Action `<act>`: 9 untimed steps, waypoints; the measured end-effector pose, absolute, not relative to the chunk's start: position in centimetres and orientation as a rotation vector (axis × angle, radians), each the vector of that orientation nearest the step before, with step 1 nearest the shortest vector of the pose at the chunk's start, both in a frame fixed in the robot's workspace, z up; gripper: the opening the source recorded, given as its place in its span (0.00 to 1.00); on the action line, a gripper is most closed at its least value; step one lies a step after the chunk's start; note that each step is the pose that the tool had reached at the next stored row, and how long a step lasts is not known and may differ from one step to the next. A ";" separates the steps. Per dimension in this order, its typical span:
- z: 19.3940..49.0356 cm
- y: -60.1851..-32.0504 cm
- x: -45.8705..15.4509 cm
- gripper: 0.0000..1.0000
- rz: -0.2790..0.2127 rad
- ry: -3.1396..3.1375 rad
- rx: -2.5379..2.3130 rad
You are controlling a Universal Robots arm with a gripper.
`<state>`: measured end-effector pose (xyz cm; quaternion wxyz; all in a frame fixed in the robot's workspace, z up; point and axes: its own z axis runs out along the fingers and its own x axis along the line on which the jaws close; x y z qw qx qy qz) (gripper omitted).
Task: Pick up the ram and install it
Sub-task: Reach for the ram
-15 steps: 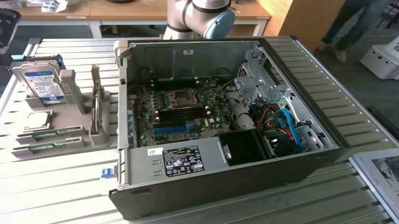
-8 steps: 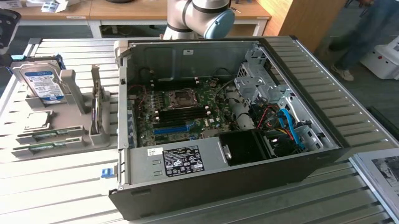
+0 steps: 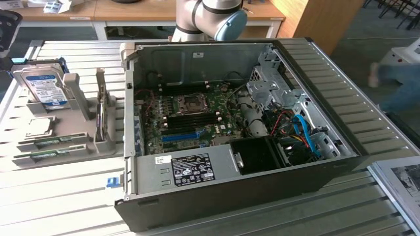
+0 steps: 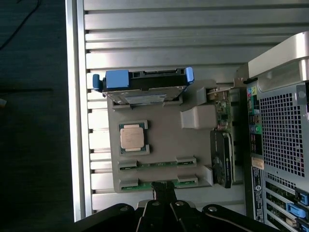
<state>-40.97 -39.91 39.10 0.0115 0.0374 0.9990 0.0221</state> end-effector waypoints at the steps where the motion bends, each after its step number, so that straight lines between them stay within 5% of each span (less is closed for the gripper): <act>1: 39.1 -39.9 -41.0 0.10 0.069 3.116 0.117; 9: 39.1 -40.3 -41.0 0.10 0.069 3.116 0.117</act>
